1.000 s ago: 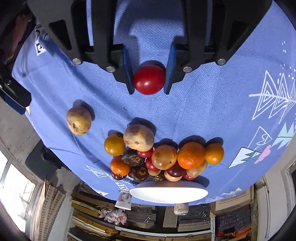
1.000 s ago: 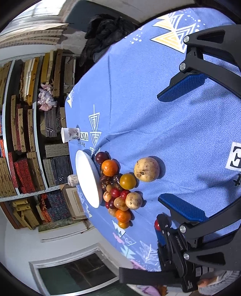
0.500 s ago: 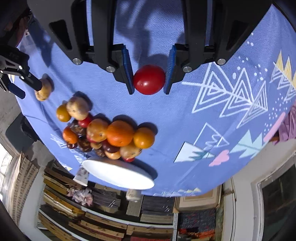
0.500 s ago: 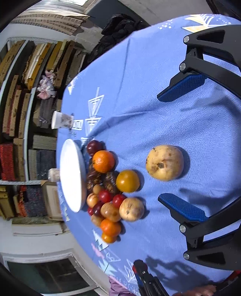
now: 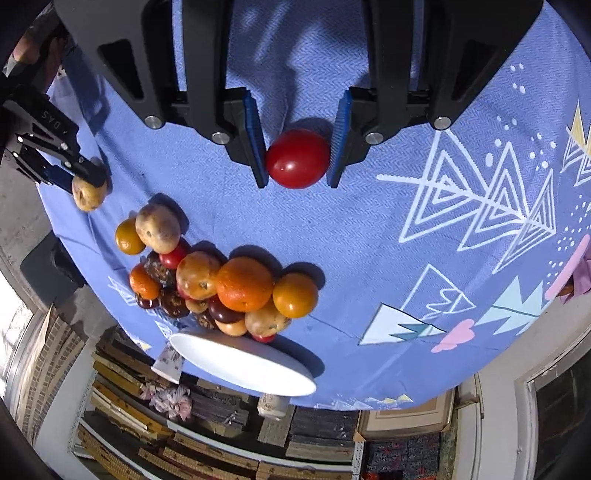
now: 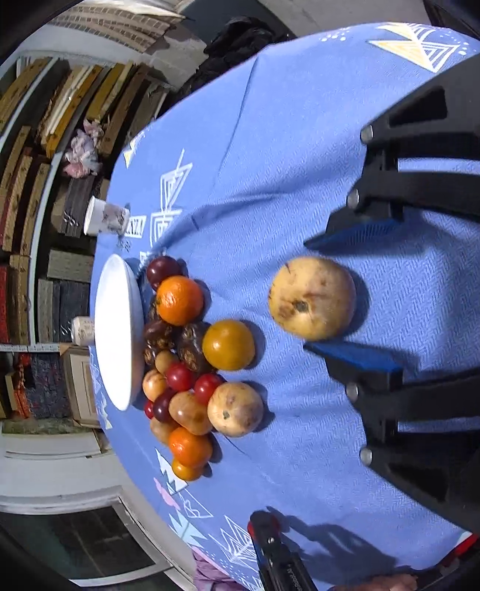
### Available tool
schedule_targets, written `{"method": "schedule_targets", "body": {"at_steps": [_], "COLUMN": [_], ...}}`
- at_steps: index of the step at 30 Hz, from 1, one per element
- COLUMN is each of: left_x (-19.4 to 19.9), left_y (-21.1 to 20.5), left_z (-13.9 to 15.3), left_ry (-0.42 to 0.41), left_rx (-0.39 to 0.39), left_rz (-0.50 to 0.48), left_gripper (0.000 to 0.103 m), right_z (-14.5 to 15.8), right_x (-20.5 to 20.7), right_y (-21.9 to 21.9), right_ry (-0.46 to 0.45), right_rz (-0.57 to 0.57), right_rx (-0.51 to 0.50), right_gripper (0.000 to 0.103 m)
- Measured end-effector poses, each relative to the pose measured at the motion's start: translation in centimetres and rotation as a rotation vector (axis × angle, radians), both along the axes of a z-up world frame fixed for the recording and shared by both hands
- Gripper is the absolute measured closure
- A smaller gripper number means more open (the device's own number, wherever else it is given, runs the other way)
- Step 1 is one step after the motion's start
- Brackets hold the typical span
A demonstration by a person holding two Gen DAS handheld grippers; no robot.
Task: Organize fruits
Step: 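Grasp the red cherry tomato with the left tool while the right tool grasps the beige pomegranate, then carry both fruits onto the white plate and open both tools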
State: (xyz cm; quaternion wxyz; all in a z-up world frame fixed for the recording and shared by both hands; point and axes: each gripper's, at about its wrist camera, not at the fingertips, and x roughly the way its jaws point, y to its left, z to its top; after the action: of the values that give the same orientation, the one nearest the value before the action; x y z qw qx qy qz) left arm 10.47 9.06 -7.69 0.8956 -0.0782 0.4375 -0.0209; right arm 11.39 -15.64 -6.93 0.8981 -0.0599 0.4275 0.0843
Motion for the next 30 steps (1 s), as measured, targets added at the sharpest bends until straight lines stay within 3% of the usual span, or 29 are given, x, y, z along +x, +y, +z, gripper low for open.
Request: {"method": "schedule_targets", "body": {"at_steps": [7,10,14,20,25,30], "left_x": [0.2,1.6,4.9,14.2,21.4,27.2], "left_y": [-0.6,-1.1,-1.5,-2.4,-2.3,-1.9], "left_z": [0.0,0.8,5.1,11.9,11.4,6.0], "left_ry": [0.007,0.022,-0.065,-0.163,-0.14,-0.009], "left_rx": [0.03,0.014,0.085,0.152,0.113,0.102], "left_rz": [-0.014,-0.061,-0.051,-0.036,-0.022,-0.015], "left_gripper": [0.071,0.071,0.071,0.071,0.071,0.07], "right_z": [0.3,2.0,6.5,13.0,11.0,5.0], "right_x": [0.3,1.6,4.0,13.7,22.2,27.5], "right_y": [-0.7,-1.1,-0.9,0.9,2.5,3.8], "right_ry": [0.026,0.031,-0.044,-0.125,-0.072,0.042], "right_rz": [0.014,0.023,0.036,0.023,-0.015,-0.027], "right_rx": [0.064,0.113,0.135,0.161,0.165,0.134], "right_gripper": [0.058,0.058,0.058,0.058,0.058,0.058]}}
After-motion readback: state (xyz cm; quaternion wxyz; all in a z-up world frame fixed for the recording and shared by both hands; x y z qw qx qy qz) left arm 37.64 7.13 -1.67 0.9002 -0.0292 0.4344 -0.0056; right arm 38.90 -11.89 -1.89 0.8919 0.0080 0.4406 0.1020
